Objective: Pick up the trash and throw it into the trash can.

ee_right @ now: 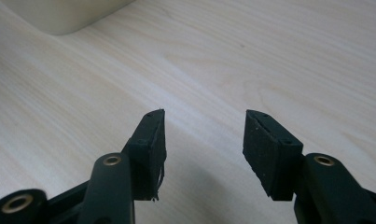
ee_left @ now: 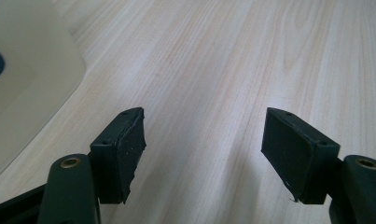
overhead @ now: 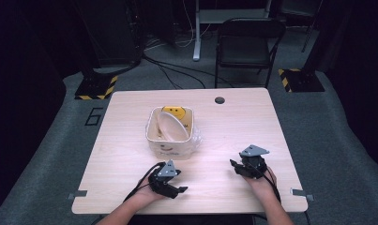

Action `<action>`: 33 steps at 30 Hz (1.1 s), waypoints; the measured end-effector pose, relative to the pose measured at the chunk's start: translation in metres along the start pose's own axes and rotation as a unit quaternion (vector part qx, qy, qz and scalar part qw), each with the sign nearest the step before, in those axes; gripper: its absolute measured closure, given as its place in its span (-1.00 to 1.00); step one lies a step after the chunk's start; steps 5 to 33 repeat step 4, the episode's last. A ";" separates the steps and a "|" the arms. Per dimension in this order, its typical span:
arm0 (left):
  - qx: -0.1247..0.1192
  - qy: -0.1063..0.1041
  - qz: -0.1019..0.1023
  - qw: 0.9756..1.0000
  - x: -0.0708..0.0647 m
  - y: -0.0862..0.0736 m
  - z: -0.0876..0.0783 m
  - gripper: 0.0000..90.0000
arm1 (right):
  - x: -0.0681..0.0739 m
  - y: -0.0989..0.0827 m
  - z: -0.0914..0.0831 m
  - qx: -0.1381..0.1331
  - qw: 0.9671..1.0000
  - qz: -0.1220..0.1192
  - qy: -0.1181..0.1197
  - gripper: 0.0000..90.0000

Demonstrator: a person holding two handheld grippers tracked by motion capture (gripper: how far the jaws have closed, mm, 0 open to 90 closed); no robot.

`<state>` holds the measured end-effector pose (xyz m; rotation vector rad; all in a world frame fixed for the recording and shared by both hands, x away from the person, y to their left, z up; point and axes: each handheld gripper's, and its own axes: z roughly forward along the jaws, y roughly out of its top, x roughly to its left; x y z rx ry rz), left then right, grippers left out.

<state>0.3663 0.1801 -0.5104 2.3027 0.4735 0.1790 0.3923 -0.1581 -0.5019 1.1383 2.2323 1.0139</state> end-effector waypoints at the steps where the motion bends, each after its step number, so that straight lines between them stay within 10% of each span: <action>1: 0.002 -0.002 0.000 1.000 0.000 0.001 0.001 -0.35 | 0.001 -0.001 0.000 0.000 1.000 0.002 0.001 0.06; 33: 0.005 -0.007 0.004 1.000 -0.001 0.003 0.006 -0.34 | 0.003 -0.004 -0.001 0.000 1.000 0.004 0.002 0.05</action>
